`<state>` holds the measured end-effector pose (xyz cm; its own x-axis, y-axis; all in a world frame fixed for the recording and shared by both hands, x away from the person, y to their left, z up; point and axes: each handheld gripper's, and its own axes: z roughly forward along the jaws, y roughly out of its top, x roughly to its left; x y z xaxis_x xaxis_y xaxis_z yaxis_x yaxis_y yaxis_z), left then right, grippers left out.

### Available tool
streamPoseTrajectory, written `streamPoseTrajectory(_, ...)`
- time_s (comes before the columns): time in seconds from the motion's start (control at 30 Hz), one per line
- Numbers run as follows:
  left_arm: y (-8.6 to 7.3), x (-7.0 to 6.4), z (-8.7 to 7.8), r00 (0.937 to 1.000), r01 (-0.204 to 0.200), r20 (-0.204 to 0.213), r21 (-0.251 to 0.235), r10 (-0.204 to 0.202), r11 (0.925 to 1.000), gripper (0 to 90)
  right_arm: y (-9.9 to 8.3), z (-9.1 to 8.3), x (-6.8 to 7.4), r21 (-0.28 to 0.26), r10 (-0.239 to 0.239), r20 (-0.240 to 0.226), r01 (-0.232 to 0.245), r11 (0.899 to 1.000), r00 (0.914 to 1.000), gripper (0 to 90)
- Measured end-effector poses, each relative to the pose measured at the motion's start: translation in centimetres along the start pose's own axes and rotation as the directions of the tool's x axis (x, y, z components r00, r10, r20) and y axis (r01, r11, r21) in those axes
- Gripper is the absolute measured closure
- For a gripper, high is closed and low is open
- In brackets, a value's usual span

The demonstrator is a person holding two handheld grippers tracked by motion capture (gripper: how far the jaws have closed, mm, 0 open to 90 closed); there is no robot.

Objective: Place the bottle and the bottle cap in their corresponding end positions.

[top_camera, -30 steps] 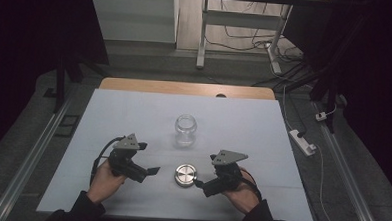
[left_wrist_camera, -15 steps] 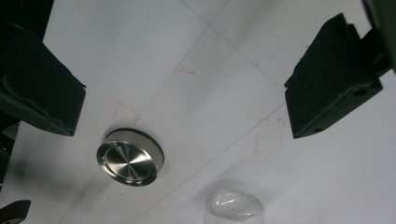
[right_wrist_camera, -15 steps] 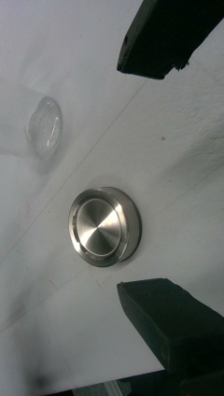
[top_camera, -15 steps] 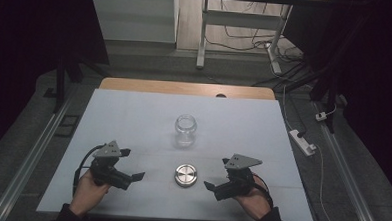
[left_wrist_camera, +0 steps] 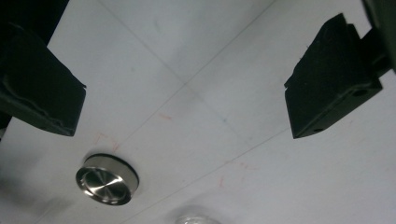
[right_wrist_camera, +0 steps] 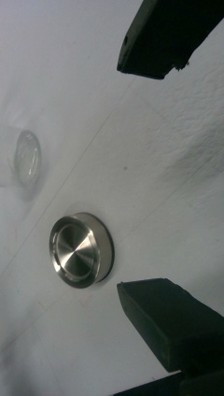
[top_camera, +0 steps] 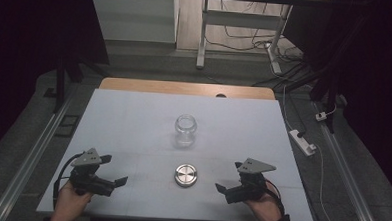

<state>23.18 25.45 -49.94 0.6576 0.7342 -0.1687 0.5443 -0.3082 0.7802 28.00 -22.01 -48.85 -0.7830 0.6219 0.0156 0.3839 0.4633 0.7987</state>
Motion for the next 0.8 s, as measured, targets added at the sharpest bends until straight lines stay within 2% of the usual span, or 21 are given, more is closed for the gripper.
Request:
streamPoseTrajectory(0.37, -2.9, 0.5, -2.4, 0.9964, 0.058, -0.062, -0.006, -0.058, 0.9983, 0.0, -1.6, -1.9, -1.1, 0.001, 0.042, 0.074, -0.042, 0.999, 0.9964, 0.0)
streamPoseTrajectory(0.57, -4.3, 0.6, -3.3, 0.9918, 0.092, -0.089, 0.005, -0.091, 0.9957, 0.0, -2.8, -3.0, -1.7, 0.015, 0.070, 0.129, -0.073, 0.997, 0.9891, 0.0)
streamPoseTrajectory(0.8, -5.5, 0.7, -3.9, 0.9872, 0.124, -0.102, 0.009, -0.122, 0.9923, 0.0, -4.0, -4.0, -2.2, 0.022, 0.128, 0.152, -0.133, 0.991, 0.9800, 0.0)
